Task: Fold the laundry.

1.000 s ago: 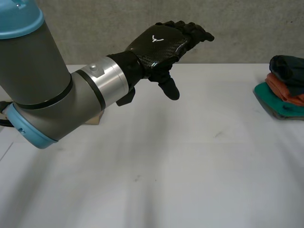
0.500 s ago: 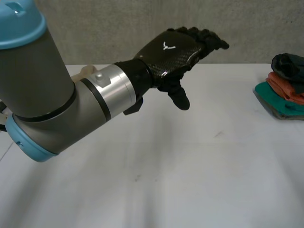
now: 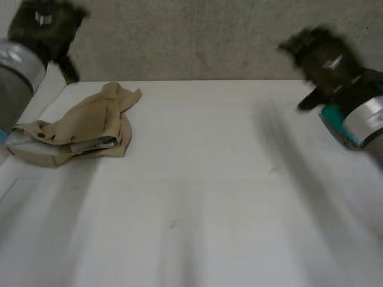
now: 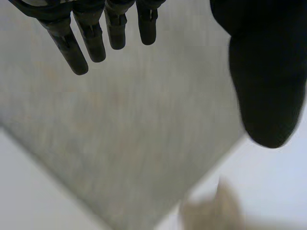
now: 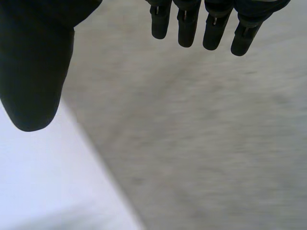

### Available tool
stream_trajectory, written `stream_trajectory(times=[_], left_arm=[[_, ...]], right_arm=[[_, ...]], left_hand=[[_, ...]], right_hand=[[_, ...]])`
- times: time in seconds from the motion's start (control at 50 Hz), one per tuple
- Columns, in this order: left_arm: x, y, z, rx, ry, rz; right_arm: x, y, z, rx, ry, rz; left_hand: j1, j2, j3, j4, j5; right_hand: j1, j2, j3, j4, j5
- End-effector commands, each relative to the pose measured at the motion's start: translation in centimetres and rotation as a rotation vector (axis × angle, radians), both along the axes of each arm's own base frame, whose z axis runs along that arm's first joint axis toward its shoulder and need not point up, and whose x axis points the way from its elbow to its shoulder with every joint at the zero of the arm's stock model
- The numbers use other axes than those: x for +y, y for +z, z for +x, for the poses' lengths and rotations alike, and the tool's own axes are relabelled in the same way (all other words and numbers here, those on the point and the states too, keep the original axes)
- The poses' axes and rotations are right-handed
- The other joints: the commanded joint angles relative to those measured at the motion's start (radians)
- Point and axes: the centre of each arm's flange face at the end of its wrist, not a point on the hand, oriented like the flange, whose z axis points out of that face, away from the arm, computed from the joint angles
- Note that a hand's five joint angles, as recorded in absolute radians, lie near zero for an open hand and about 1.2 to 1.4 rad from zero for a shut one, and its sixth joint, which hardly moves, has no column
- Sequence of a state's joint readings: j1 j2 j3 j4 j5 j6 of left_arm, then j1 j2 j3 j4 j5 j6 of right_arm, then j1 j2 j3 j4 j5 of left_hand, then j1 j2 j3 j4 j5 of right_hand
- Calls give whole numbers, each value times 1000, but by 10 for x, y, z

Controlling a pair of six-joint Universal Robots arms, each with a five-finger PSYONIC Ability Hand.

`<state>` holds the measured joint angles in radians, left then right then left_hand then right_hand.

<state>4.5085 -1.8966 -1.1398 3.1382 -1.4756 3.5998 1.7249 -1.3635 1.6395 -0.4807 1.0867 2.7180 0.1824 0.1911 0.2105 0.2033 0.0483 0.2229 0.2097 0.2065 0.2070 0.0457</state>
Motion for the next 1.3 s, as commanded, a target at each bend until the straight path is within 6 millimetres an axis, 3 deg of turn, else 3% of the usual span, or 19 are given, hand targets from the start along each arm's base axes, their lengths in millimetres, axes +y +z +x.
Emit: stream_trajectory(times=[0.02,0.14,0.28,0.34,0.38,0.4,0.44,0.58,0.66,0.68,0.76,0.86,0.9,1.02,1.04,1.06,1.14,1.2,1.3], left_arm=[[-74,-113,41,-227,56,173],[-109,-186,59,-216,-61,267],[-141,-225,67,-209,-52,200],[-145,-236,68,-209,-53,198],[-144,-235,64,-207,-60,193],[-143,-236,63,-208,-59,193],[-141,-232,58,-208,-58,190],[-104,-126,15,-128,-42,61],[-58,-67,-23,17,-144,13],[-33,-46,-42,86,-202,5],[19,-19,-79,213,-335,21],[56,-44,-126,250,-436,117],[75,-72,-159,232,-468,173],[93,-137,-203,184,-481,265],[95,-144,-206,178,-487,276],[97,-154,-210,165,-493,289],[110,-154,-216,137,-517,284],[114,-145,-213,120,-517,264],[102,-91,-173,109,-438,168]], right_arm=[[34,-67,21,196,47,136],[41,-83,14,256,3,160],[51,-97,11,273,9,210],[54,-100,10,276,12,224],[55,-102,8,278,8,232],[55,-102,8,278,5,234],[52,-102,4,276,-7,235],[46,-96,-1,268,-31,211],[45,-93,-2,265,-43,201],[45,-91,-2,265,-51,199],[45,-88,-4,258,-71,200],[44,-85,-5,254,-92,194],[43,-85,-7,253,-115,196],[34,-82,-18,212,-224,219],[29,-80,-24,187,-265,229],[26,-79,-27,175,-286,235],[15,-73,-42,116,-354,249],[12,-64,-49,79,-372,259],[15,-58,-50,47,-369,332]], left_hand=[[11,2,-18,-10,-30],[19,11,-9,-1,-21],[204,195,176,183,163],[707,699,679,686,667],[1211,1202,1183,1190,1171],[1214,1205,1186,1193,1173],[1214,1205,1186,1193,1173],[1214,1205,1186,1193,1173],[1214,1205,1186,1193,1173],[1214,1205,1186,1193,1173],[1214,1205,1186,1193,1173],[1214,1205,1186,1193,1173],[1214,1205,1186,1193,1173],[1214,1205,1186,1193,1173],[1046,1037,1018,1025,1005],[617,608,589,596,576],[205,197,177,184,165],[99,90,71,78,58],[69,61,41,48,29]], right_hand=[[-48,-35,-32,-32,-46],[-48,-35,-32,-32,-46],[-48,-35,-32,-32,-46],[-48,-35,-32,-32,-46],[-48,-35,-32,-32,-46],[-48,-35,-32,-32,-46],[-48,-35,-32,-32,-46],[-48,-35,-32,-32,-46],[-48,-35,-32,-32,-46],[-48,-35,-32,-32,-46],[-48,-35,-32,-32,-46],[-48,-35,-32,-32,-46],[-48,-35,-32,-32,-46],[-48,-35,-32,-32,-46],[-48,-35,-32,-32,-46],[-48,-35,-32,-32,-46],[-48,-35,-32,-32,-46],[-48,-35,-32,-32,-46],[-48,-35,-32,-32,-46]])
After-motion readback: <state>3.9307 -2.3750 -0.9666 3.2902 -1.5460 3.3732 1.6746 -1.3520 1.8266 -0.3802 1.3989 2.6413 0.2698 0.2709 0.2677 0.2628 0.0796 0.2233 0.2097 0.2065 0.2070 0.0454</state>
